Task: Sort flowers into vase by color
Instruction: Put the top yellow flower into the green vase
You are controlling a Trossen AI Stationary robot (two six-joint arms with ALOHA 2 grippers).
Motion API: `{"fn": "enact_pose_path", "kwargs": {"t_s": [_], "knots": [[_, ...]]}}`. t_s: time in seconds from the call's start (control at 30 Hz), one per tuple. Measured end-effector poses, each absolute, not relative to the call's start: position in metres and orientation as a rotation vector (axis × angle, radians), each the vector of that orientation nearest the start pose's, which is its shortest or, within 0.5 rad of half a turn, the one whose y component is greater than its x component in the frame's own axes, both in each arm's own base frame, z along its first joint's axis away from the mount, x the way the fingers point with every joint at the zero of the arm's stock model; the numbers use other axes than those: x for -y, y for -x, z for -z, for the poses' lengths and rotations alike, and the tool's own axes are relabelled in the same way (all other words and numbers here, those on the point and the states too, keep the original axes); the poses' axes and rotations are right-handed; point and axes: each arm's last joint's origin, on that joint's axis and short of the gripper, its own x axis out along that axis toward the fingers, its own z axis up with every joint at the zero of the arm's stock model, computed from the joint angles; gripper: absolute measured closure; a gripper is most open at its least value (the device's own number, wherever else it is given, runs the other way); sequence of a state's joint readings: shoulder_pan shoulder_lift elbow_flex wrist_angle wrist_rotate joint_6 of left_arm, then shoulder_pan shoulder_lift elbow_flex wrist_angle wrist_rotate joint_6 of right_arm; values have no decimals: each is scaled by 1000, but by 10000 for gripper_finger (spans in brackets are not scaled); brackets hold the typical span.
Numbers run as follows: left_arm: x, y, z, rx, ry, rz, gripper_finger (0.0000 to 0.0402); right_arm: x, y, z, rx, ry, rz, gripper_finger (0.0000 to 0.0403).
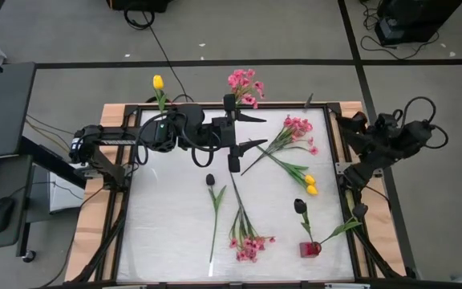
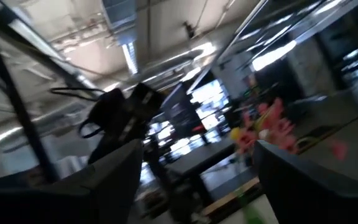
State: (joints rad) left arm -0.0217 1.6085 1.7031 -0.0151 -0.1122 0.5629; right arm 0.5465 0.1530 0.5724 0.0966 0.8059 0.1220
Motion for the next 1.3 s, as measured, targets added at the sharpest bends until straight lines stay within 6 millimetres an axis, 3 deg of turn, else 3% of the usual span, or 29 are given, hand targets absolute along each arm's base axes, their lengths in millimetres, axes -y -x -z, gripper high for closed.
{"fn": "enact_pose_path", "kwargs": {"t_s": [0.4, 0.7, 1.0, 1.3], "knots": [[5, -364, -458, 52, -557, -110, 168, -11, -63, -350, 367, -186, 424, 89], [5, -364, -458, 52, -557, -111, 168, -23, -93, -346, 263, -49, 575, 89], [5, -364, -458, 52, -557, -110, 168, -23, -117, -363, 163, -11, 773, 89], [5, -364, -458, 52, -557, -110, 168, -13, -126, -380, 57, -11, 887, 101]]}}
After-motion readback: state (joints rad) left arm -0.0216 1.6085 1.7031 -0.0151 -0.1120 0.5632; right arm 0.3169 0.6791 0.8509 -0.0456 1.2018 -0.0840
